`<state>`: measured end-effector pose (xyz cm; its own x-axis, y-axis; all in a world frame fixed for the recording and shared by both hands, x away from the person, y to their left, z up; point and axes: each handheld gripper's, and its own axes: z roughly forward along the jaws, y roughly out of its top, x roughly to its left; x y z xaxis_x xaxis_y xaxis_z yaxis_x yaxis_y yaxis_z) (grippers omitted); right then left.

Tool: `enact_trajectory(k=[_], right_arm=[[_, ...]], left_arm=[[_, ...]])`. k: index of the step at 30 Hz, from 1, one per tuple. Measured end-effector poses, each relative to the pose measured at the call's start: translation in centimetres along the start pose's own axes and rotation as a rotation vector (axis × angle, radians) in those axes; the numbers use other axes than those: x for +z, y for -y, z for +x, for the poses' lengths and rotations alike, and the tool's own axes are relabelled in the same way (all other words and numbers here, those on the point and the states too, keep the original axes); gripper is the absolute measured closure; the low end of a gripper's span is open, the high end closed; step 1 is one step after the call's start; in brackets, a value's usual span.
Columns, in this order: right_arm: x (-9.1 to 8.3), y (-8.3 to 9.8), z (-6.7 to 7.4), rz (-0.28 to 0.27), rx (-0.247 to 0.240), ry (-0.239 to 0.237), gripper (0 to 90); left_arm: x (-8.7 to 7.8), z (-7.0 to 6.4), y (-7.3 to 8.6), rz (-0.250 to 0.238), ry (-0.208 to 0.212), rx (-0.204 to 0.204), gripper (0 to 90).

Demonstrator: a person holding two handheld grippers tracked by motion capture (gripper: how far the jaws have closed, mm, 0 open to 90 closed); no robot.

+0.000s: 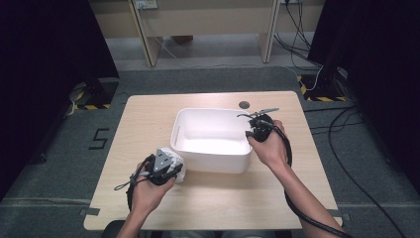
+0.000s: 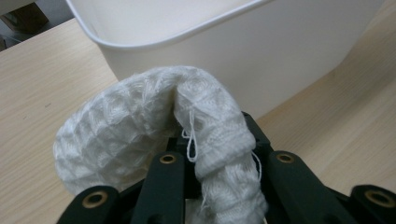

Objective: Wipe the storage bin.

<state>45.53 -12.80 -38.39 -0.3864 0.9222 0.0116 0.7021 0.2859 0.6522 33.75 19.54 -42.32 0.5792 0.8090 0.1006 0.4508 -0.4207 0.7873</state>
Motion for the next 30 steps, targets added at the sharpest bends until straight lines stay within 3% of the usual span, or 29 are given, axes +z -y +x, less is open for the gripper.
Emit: enact_trajectory(k=[6,13,15,21,25,30], right_arm=[[0.8,-0.6,-0.5,-0.006,-0.03,0.011,72.6],[0.3,-0.3,-0.4,-0.03,-0.011,-0.009,66.8],[0.1,-0.3,-0.2,-0.035,0.002,-0.009,67.4],[-0.1,0.1,-0.1,-0.039,-0.034,0.014,72.7],[0.0,0.2,-0.1,-0.047,-0.029,0.013,72.4],[0.0,0.4,0.0,-0.054,-0.043,0.018,72.1]], left_arm=[[-0.2,0.2,0.2,-0.003,-0.015,-0.024,74.4],[-0.4,0.6,0.6,-0.003,-0.034,-0.047,74.3],[-0.2,0.5,0.4,-0.004,-0.032,-0.042,74.3],[0.4,0.2,-0.6,0.015,-0.033,0.01,74.3],[0.6,0.4,-0.9,0.028,-0.044,0.034,74.3],[0.9,-0.2,-1.0,0.038,-0.008,0.053,74.2]])
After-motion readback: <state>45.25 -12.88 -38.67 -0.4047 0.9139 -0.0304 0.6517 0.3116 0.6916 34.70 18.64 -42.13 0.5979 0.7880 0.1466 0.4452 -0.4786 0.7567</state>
